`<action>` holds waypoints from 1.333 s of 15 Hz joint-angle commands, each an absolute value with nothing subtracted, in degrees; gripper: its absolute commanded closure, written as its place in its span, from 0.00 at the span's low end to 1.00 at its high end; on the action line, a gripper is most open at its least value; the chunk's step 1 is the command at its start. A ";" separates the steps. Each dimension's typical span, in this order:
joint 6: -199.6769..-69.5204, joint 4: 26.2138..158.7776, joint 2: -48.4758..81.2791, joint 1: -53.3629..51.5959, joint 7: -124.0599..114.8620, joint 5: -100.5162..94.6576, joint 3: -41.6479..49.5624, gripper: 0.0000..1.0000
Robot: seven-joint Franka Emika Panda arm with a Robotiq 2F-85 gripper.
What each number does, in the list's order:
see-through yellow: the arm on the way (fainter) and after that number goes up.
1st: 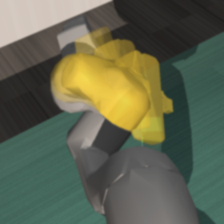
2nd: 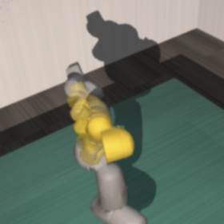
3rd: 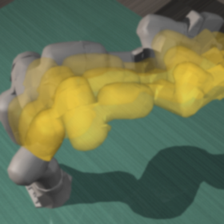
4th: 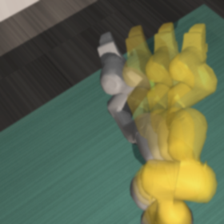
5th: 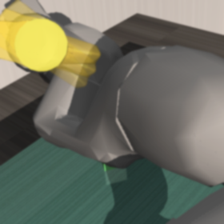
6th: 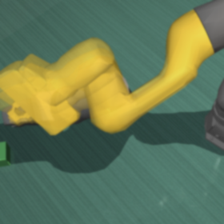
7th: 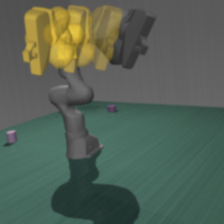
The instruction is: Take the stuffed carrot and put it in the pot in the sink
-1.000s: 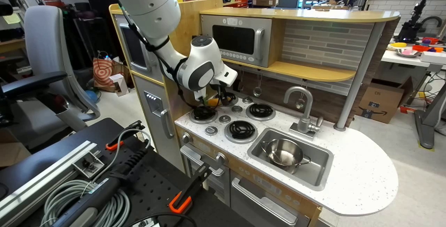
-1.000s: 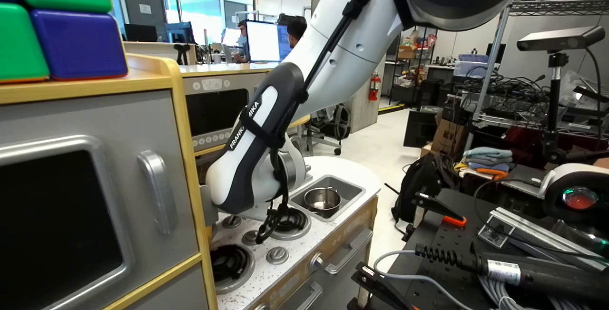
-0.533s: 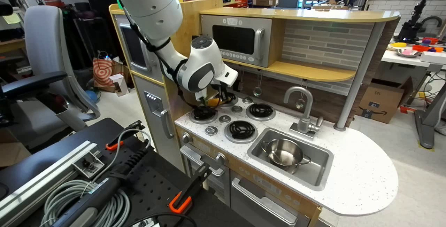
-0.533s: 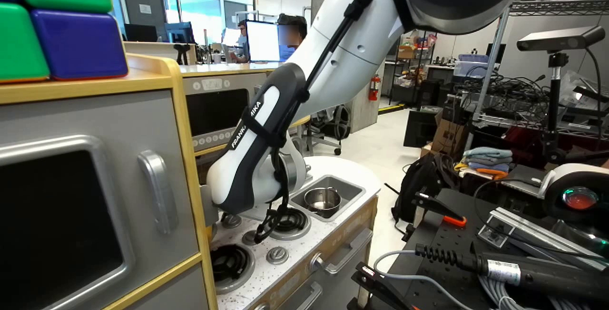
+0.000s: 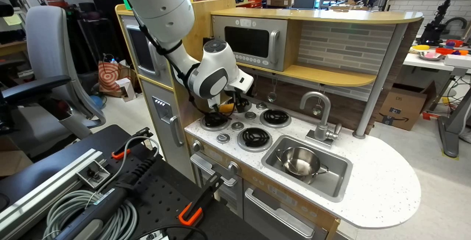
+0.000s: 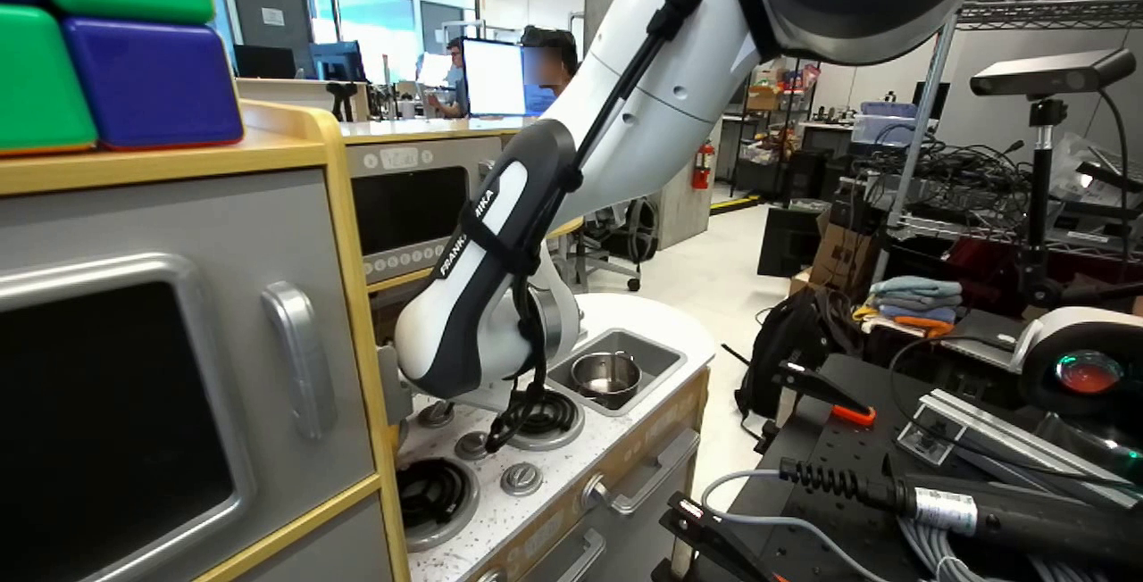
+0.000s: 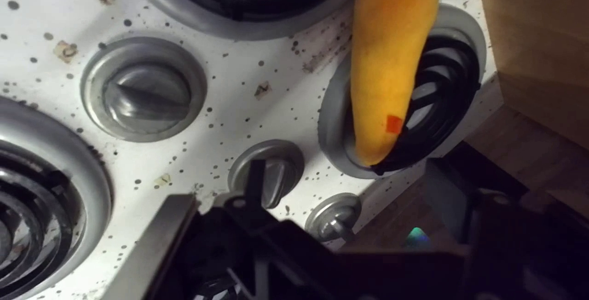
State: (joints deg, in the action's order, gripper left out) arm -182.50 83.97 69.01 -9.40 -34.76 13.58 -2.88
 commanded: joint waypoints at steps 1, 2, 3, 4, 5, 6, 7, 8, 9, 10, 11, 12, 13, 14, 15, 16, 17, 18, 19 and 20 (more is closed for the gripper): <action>-184.38 84.15 69.61 -8.74 -30.58 16.14 -2.32 0.00; -184.55 84.42 69.61 -8.40 -29.73 16.03 -2.42 0.00; -184.88 84.88 69.52 -7.77 -28.49 15.68 -2.94 0.00; -185.53 85.39 69.56 -6.85 -26.33 14.84 -3.89 0.00; -185.29 85.93 69.44 -6.11 -24.02 14.22 -4.72 0.00; -184.63 86.30 69.44 -5.78 -22.06 13.56 -5.09 0.00; -184.17 87.39 69.12 -5.14 -19.37 12.49 -5.78 0.00; -183.17 87.77 69.12 -5.12 -17.41 11.86 -5.74 0.00; -183.92 87.98 69.47 -3.88 -14.20 10.46 -7.52 0.00; -186.54 87.47 70.47 -2.51 -11.47 9.20 -9.68 0.00; -188.92 87.05 71.33 -0.87 -9.11 8.03 -12.18 0.00; -190.56 86.95 71.92 0.74 -7.02 6.26 -14.47 0.00; -192.21 87.07 72.46 2.76 -5.23 4.23 -17.23 0.00; -193.70 87.02 73.24 4.95 -3.81 1.85 -20.15 0.00; -194.24 86.88 73.91 6.41 -3.15 -0.18 -22.17 0.00; -194.80 86.67 74.73 7.72 -2.59 -2.09 -23.84 0.00; -194.57 86.56 75.27 8.69 -2.25 -3.44 -24.95 0.00; -194.34 85.97 76.16 9.32 -1.99 -4.45 -25.65 0.25; -194.07 85.73 76.61 9.85 -1.79 -5.11 -26.10 0.26; -193.96 85.24 77.23 10.12 -1.78 -5.50 -26.49 0.34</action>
State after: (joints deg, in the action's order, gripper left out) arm -192.36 87.70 73.69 7.74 -3.73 -2.67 -23.46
